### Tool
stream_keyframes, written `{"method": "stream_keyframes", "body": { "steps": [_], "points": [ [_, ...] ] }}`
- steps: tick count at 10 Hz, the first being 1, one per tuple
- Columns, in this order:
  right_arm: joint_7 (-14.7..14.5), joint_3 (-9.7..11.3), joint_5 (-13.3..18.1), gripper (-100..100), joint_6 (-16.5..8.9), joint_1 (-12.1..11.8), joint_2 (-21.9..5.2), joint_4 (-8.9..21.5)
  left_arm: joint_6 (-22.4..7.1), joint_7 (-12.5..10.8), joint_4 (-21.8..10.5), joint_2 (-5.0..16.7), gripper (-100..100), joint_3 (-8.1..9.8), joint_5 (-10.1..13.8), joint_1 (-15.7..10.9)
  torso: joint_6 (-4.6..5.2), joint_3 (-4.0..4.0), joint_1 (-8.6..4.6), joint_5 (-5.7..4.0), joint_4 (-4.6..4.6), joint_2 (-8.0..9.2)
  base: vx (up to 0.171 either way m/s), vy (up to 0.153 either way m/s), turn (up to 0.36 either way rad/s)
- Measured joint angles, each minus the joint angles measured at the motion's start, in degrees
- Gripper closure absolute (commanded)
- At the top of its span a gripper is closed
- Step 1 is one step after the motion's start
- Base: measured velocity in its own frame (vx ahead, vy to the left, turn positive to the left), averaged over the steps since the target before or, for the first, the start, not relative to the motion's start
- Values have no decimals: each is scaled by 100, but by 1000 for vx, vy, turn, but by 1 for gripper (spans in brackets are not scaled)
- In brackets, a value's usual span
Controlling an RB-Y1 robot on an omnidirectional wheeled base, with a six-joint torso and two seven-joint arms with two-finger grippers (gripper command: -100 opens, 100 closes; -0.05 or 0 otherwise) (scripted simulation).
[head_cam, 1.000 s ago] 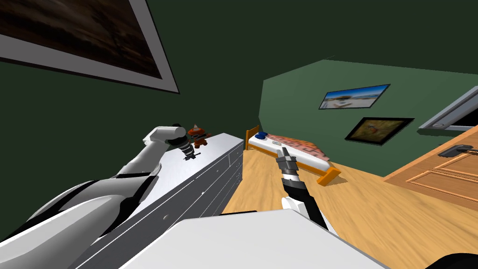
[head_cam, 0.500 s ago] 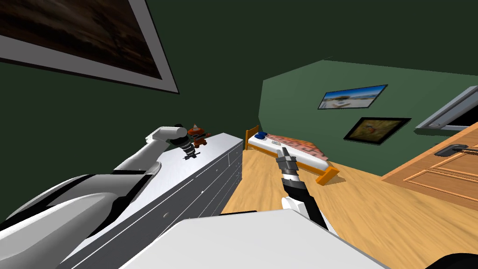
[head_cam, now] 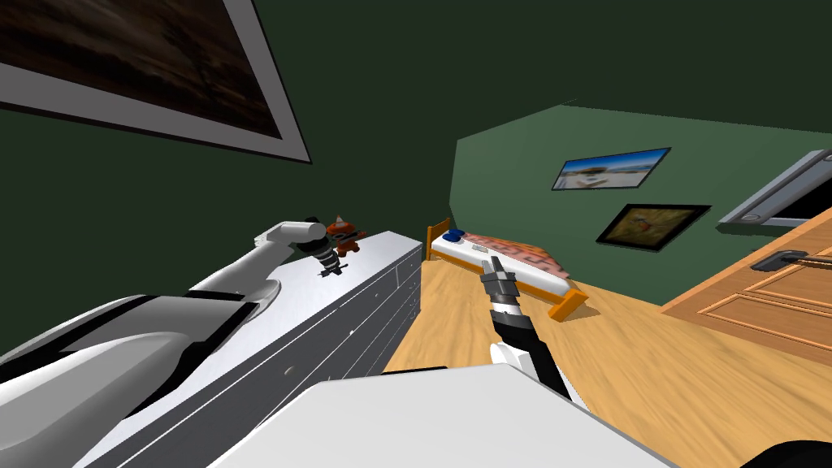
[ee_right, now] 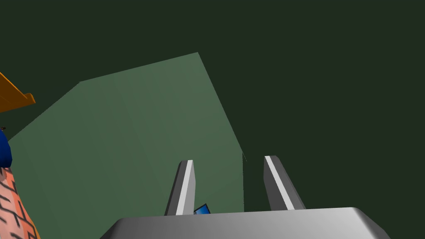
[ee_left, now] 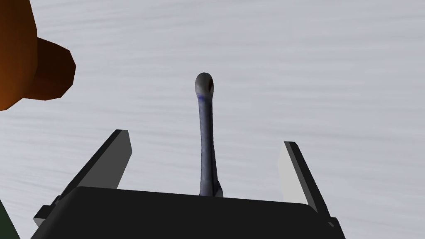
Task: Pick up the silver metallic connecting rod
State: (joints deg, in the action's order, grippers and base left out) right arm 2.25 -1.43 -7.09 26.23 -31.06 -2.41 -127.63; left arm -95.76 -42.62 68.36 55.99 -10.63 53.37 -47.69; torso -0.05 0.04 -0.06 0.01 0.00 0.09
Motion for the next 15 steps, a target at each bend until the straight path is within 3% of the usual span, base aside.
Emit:
{"method": "stream_keyframes", "body": {
  "steps": [6, 7, 11, 12, 13, 15],
  "points": [
    [0, 0, 0, 0, 0, 0, 0, 0, 733, -106, -607, 501, -100, -961, 771, -257, 0, 1, 0, 0, 0, 1, -14, -12, -3],
    [0, 0, 0, 0, 0, 0, 0, 0, 749, -108, -615, 505, 100, -979, 778, -260, 0, -1, 3, 1, 0, -2, 0, 0, 0],
    [0, 0, 0, 0, 0, 0, 0, 0, 751, -104, -610, 501, 100, -972, 782, -266, -4, -9, 7, 1, -6, -12, 0, 0, 0],
    [0, 0, 0, 0, 0, 0, 0, 0, 751, -104, -610, 501, 0, -972, 782, -266, -4, -9, 7, 1, -7, -12, 0, 0, 0],
    [0, 0, 0, 0, 0, 0, 0, 0, 751, -105, -610, 502, 100, -972, 782, -266, -4, -9, 8, 2, -7, -12, 12, 15, 14],
    [0, -1, 0, 0, 0, -1, -1, 0, 492, -30, -428, 278, 100, -682, 482, -194, 1, -16, 13, 3, -10, -24, 33, 23, 2]
  ]
}}
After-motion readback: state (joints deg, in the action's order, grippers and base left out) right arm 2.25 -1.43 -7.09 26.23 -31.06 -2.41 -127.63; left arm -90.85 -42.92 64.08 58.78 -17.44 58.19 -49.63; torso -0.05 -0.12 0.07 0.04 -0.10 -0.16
